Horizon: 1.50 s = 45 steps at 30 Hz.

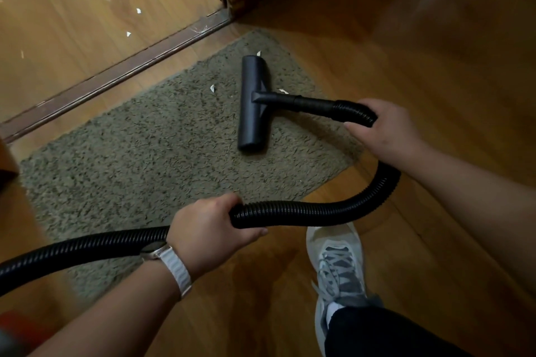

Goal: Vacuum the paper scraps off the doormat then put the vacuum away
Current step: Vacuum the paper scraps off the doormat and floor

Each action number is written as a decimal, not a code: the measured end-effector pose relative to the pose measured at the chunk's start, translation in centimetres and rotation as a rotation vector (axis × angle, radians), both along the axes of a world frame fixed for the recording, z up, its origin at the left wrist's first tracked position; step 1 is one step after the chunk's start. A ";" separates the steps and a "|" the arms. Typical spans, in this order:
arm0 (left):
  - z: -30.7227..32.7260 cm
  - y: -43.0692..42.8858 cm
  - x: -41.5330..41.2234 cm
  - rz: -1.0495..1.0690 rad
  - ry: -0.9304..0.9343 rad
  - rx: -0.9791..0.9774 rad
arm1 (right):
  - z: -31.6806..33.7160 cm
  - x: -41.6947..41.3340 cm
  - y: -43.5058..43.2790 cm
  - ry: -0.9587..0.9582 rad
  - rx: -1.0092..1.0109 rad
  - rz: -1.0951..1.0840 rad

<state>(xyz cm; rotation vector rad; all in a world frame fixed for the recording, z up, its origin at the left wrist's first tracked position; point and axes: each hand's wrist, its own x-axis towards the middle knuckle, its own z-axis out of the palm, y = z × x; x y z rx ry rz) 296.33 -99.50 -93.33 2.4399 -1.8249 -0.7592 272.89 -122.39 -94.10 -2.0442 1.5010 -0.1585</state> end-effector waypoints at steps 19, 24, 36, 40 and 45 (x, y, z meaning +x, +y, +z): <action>-0.1 -0.1 0.5 0.013 0.015 0.010 | 2.3 0.1 0.4 0.164 -0.115 -0.044; -0.6 -0.1 0.0 -0.011 0.025 -0.006 | 2.6 -3.9 1.4 0.146 -0.102 -0.165; -0.6 -0.3 0.7 -0.067 0.006 -0.089 | 1.4 -3.5 2.3 0.082 -0.211 -0.082; -0.4 -0.6 0.9 -0.063 0.005 -0.082 | 1.4 -3.0 2.7 0.126 -0.264 -0.028; -0.4 -0.5 1.0 -0.074 0.026 -0.080 | 1.0 -2.7 1.9 0.064 -0.185 -0.002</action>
